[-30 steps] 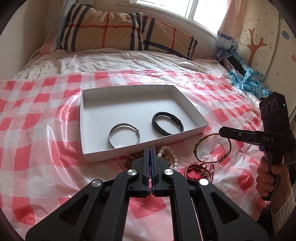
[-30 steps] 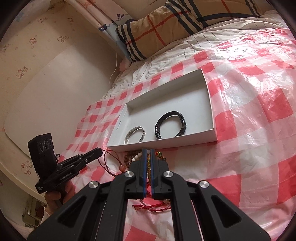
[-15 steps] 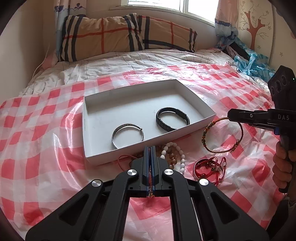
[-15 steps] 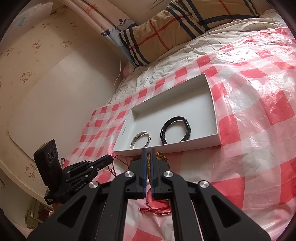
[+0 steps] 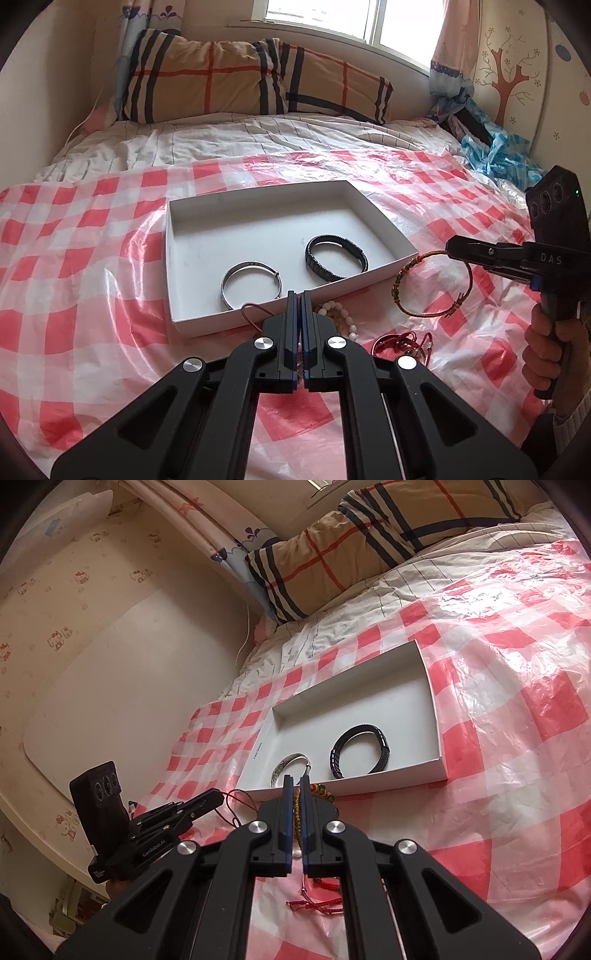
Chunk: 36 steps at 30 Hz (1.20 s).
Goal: Organize jewelry
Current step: 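Carry the hair tie with the left tool while the right tool carries the gold bracelet toward the tray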
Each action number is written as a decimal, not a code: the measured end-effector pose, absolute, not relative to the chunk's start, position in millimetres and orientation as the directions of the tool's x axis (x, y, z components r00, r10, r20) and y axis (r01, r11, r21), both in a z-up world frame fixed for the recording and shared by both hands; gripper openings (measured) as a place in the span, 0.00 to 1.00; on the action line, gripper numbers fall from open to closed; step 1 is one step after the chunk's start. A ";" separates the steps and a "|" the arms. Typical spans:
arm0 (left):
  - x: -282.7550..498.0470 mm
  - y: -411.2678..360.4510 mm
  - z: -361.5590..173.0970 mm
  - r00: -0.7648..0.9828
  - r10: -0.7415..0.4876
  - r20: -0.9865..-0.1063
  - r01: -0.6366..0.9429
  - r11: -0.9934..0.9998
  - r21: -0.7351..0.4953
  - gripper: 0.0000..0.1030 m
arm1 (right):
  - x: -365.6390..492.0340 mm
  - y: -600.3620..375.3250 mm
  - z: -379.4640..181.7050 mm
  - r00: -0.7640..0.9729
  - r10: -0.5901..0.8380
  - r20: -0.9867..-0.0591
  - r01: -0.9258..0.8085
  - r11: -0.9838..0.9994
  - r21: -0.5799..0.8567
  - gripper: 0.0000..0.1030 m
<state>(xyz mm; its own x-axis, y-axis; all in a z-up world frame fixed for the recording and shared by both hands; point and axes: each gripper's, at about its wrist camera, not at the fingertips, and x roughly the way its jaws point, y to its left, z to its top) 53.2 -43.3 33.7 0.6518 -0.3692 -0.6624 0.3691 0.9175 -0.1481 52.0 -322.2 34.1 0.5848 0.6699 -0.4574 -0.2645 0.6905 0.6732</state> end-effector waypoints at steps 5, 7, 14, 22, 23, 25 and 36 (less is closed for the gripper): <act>53.6 -39.1 37.2 0.651 -0.397 -0.647 0.369 0.910 -0.187 0.02 | 51.4 -323.0 36.0 0.588 0.674 -0.447 -0.269 0.684 0.678 0.04; 53.8 -39.9 37.0 0.651 -0.397 -0.648 0.370 0.910 -0.185 0.02 | 51.6 -324.1 36.4 0.591 0.674 -0.443 -0.269 0.682 0.680 0.04; 51.8 -45.3 38.1 0.646 -0.408 -0.645 0.390 0.903 -0.181 0.02 | 51.5 -322.1 36.9 0.586 0.680 -0.440 -0.276 0.678 0.681 0.04; 51.5 -47.7 38.4 0.647 -0.409 -0.644 0.392 0.902 -0.180 0.02 | 51.6 -319.7 38.0 0.587 0.682 -0.437 -0.277 0.676 0.683 0.04; 51.6 -48.4 39.2 0.647 -0.410 -0.643 0.393 0.902 -0.180 0.02 | 51.9 -319.3 38.4 0.588 0.682 -0.435 -0.278 0.675 0.684 0.04; 51.6 -51.6 42.4 0.649 -0.415 -0.637 0.394 0.900 -0.185 0.02 | 52.5 -318.5 39.1 0.589 0.686 -0.428 -0.281 0.670 0.687 0.04; 70.7 -53.0 55.4 0.649 -0.443 -0.619 0.351 0.896 -0.273 0.02 | 67.7 -305.1 52.9 0.587 0.715 -0.380 -0.302 0.628 0.717 0.04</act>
<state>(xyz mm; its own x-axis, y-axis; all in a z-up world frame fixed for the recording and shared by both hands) 70.7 -53.0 55.4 0.6488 -0.4426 -0.6189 0.3509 0.8958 -0.2728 67.7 -305.1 52.9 0.5866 0.7154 -0.3797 -0.3021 0.6282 0.7170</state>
